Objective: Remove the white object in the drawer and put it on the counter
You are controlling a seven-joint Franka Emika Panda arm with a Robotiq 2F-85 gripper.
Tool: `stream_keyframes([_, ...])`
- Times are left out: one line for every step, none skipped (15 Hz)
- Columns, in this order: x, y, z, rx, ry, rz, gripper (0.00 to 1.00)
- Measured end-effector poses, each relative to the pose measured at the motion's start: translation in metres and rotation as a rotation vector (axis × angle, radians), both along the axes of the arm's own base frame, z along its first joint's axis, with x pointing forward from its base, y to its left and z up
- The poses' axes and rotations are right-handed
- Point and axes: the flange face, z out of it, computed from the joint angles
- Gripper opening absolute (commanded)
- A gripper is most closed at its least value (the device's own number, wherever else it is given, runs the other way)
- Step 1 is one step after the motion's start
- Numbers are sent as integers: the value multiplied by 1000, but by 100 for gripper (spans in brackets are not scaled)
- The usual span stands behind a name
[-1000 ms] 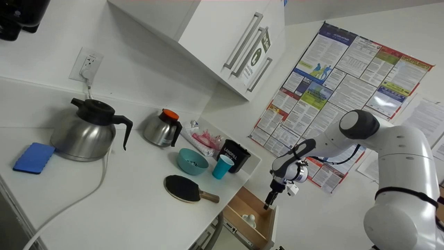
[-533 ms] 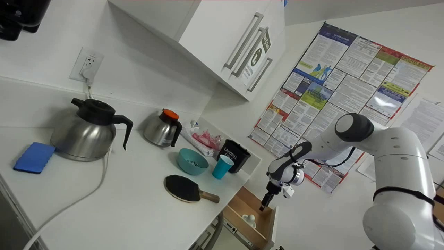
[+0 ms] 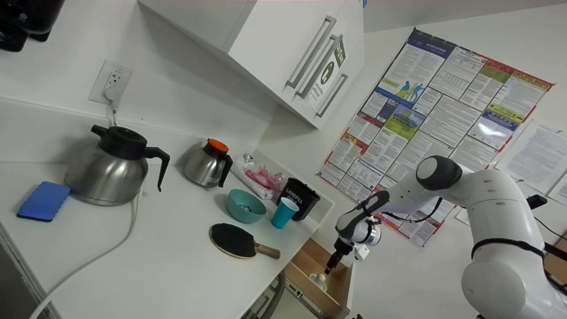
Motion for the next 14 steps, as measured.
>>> stream_keyframes([1, -2, -6, 0, -4, -1, 100])
stream_keyframes([3, -3, -11, 0, -8, -1, 100])
stream_keyframes([4, -4, -15, -1, -15, -1, 100])
stream_keyframes([6, -5, -20, 0, -21, -1, 100])
stream_keyframes([8, -6, -24, 2, -26, -1, 100])
stream_keyframes([10, -6, -28, 6, -30, -2, 100])
stream_keyframes([12, -6, -32, 9, -33, -2, 100])
stream_keyframes([14, -6, -35, 10, -35, -2, 100])
stream_keyframes([15, -7, -39, 10, -35, -2, 100])
stream_keyframes([16, -8, -42, 9, -35, -1, 100])
stream_keyframes([17, -8, -45, 9, -34, -1, 100])
stream_keyframes([18, -9, -49, 9, -34, -1, 75])
stream_keyframes([18, -10, -52, 9, -33, -2, 74])
stream_keyframes([19, -10, -55, 9, -32, -1, 66])
